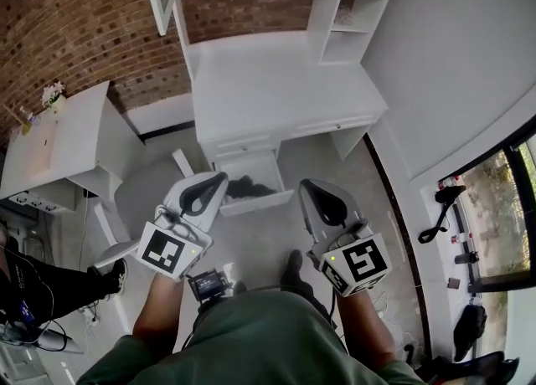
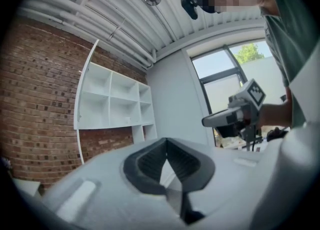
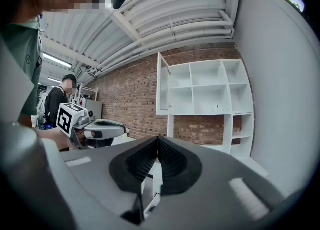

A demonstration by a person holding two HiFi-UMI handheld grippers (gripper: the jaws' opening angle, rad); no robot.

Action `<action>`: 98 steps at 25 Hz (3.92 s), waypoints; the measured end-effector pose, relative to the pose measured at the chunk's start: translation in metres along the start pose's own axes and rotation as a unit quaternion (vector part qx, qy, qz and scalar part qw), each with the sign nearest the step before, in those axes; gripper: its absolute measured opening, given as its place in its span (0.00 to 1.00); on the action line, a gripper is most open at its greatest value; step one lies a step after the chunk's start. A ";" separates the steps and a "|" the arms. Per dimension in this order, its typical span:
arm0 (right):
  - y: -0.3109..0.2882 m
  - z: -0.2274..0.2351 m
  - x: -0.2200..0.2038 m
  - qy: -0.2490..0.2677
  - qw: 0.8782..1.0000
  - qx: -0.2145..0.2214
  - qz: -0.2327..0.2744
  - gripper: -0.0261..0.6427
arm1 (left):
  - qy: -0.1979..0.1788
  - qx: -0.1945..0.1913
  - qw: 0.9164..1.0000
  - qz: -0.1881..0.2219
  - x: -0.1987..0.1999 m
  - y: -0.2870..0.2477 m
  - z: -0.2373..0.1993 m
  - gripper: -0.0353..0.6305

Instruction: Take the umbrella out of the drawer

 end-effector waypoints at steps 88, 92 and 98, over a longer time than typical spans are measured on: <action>-0.409 0.212 -0.409 -0.052 0.886 0.307 -0.344 0.17 | 0.119 0.009 0.919 -0.375 -0.454 -0.261 -0.191 0.06; -0.419 0.207 -0.459 -0.048 0.872 0.317 -0.370 0.18 | 0.140 -0.004 0.903 -0.407 -0.512 -0.255 -0.188 0.06; -0.416 0.199 -0.515 -0.042 0.850 0.329 -0.409 0.21 | 0.161 -0.019 0.882 -0.442 -0.570 -0.246 -0.175 0.06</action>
Point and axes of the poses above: the fingertips, and each gripper's own axes: y backward along the fingers, z to its right, x out of its top, the point moved 4 cm from there along y, backward along the fingers, and after that the axes turned 2 degrees about x, right-handed, at the moved point
